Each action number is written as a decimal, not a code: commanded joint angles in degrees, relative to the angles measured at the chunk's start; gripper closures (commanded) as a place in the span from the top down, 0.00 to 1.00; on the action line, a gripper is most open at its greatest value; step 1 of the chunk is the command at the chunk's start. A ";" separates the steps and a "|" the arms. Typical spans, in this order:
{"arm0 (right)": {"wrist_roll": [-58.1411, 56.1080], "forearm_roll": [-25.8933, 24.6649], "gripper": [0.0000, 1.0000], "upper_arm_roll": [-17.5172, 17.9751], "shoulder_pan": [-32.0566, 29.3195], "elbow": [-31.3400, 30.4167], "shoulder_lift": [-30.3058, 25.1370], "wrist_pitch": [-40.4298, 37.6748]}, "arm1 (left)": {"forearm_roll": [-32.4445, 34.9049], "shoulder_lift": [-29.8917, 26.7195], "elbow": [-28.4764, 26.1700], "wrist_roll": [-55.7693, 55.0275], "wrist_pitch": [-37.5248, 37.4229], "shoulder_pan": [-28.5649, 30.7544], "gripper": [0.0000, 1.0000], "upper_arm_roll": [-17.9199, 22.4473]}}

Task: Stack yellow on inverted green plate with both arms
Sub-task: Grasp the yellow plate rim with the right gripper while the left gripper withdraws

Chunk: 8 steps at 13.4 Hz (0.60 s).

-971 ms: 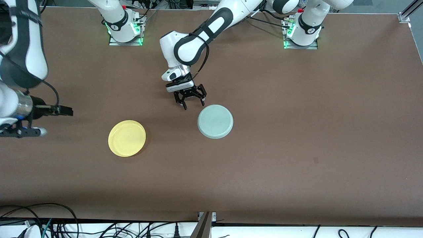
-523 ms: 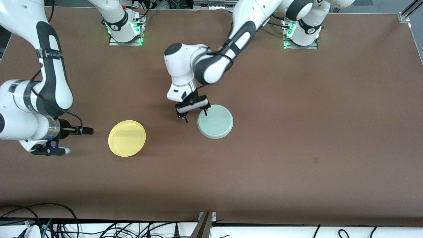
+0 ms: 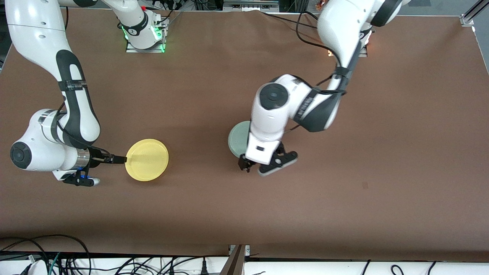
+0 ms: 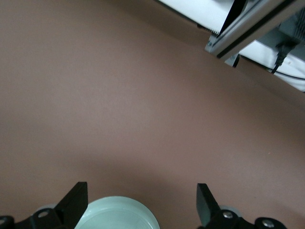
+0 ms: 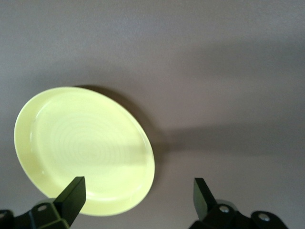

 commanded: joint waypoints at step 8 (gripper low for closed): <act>-3.16 4.97 1.00 1.39 -0.16 -4.75 2.81 9.14 | -12.82 -15.75 -1.59 38.34 -24.92 17.00 1.00 -0.60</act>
